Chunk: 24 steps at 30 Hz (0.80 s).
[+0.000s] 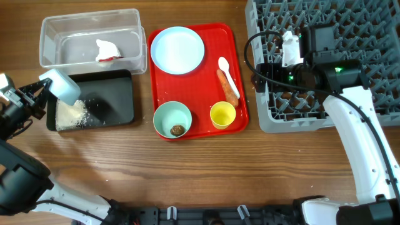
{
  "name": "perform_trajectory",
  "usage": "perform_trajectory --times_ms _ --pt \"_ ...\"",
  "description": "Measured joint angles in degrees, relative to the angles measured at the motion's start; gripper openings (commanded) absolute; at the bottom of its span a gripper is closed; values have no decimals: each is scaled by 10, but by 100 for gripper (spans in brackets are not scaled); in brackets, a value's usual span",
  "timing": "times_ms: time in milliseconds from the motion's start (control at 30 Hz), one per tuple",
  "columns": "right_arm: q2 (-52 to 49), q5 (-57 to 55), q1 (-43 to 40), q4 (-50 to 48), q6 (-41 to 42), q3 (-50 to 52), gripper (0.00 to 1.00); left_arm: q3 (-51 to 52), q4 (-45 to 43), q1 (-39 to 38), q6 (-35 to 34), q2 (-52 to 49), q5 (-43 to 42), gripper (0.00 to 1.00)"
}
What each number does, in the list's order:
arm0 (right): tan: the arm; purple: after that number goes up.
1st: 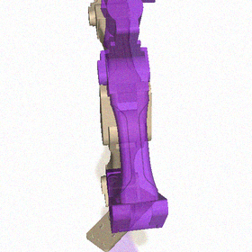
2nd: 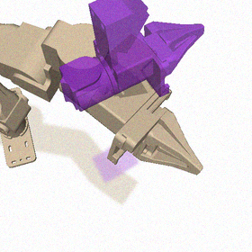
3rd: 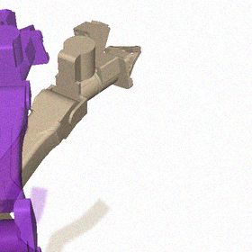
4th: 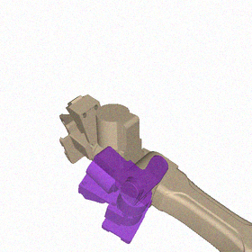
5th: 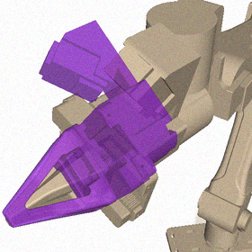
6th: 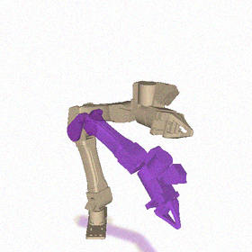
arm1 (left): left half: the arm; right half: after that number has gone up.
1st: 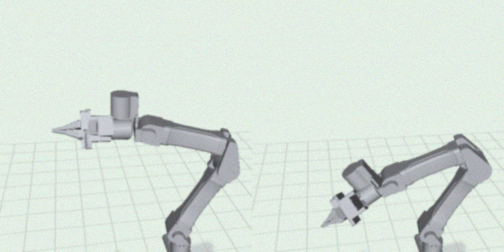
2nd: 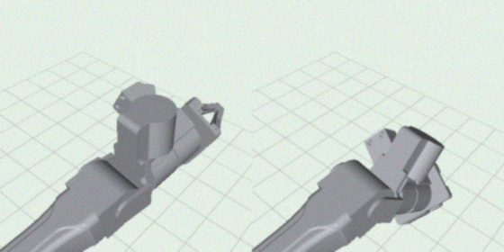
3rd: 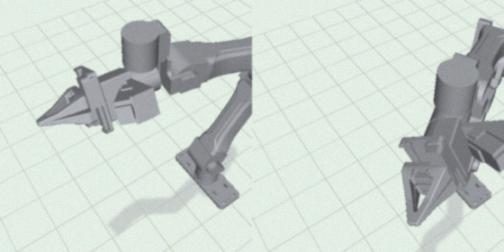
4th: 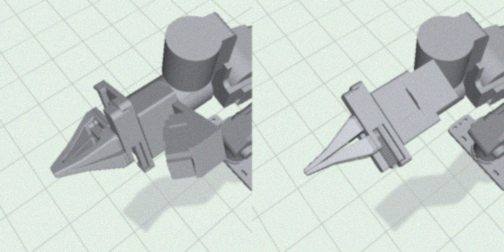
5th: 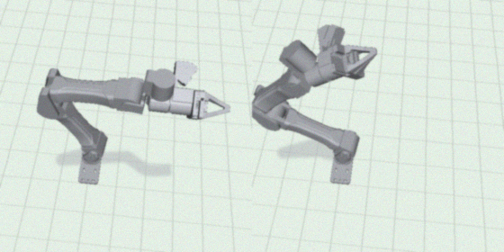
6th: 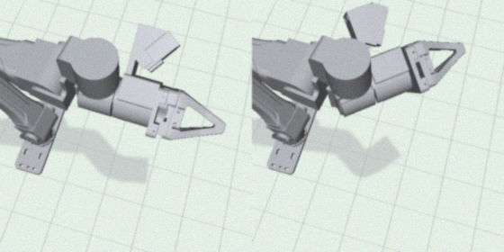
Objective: Sort waste into correct bins and load items into the dishwasher rack
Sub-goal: 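Tip the rice bowl over the black tray with the left gripper, then return the empty bowl to the red tray with the left gripper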
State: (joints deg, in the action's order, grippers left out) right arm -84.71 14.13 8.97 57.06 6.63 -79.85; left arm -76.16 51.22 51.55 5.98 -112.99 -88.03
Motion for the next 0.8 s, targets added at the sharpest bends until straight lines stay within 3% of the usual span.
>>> perform_trajectory --times_ms 533,667,800 --pt "0 0 0 -7 2 0 100 0 46 -8 -20 0 -4 4" --pt "0 4 0 -9 2 0 100 -12 31 -123 -6 62 7 4" --pt "0 4 0 -9 2 0 100 -66 -47 -311 -31 175 155 4"
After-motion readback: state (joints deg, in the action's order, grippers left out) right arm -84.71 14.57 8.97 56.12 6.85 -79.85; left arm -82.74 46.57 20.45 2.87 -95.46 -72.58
